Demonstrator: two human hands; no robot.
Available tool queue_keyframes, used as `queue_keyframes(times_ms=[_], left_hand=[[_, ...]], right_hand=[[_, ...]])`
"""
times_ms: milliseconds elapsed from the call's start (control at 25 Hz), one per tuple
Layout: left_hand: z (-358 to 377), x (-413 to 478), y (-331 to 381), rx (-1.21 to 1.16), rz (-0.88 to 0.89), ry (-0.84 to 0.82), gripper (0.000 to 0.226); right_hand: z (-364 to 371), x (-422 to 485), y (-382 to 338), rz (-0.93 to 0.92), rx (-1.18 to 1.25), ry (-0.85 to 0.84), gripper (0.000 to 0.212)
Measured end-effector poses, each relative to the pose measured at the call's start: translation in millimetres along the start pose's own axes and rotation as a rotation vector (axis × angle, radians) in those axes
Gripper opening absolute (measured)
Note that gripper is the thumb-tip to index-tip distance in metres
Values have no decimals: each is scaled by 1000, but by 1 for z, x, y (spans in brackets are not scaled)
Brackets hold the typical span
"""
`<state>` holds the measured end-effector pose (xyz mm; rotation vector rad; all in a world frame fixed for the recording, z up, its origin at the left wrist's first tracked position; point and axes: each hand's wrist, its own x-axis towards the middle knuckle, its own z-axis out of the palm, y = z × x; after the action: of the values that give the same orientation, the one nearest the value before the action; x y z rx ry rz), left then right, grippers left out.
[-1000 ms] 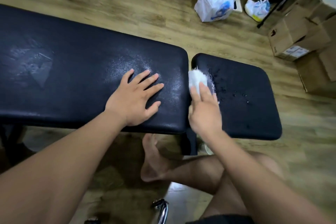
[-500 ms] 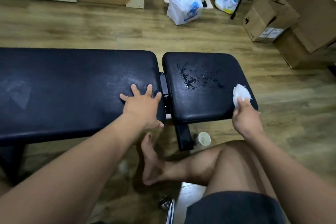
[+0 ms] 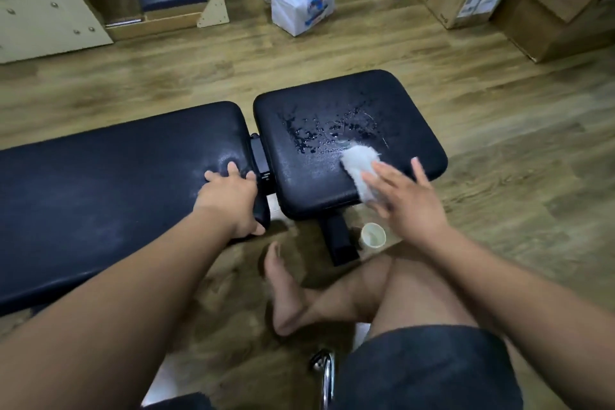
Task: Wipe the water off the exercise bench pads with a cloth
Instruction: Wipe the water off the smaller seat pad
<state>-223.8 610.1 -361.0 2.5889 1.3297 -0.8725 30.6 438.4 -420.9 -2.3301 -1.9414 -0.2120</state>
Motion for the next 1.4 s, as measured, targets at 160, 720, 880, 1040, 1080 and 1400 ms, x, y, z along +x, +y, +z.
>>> queue_keyframes(times_ms=[160, 720, 880, 1040, 1080, 1400], left_hand=[[5, 3, 0, -6, -4, 5, 111], [10, 2, -10, -4, 54, 81, 109], [7, -1, -13, 82, 64, 143, 107], [11, -2, -14, 86, 46, 155, 107], [11, -1, -13, 86, 40, 149, 109], [6, -2, -9, 80, 34, 117, 103]], right_hand=[[9, -1, 0, 144, 240, 51, 50], [-3, 6, 6, -154, -130, -126, 53], [-38, 12, 29, 72, 28, -241, 49], [-4, 30, -68, -240, 150, -64, 56], [5, 31, -88, -268, 186, -69, 61], [-14, 62, -136, -368, -36, -378, 62]])
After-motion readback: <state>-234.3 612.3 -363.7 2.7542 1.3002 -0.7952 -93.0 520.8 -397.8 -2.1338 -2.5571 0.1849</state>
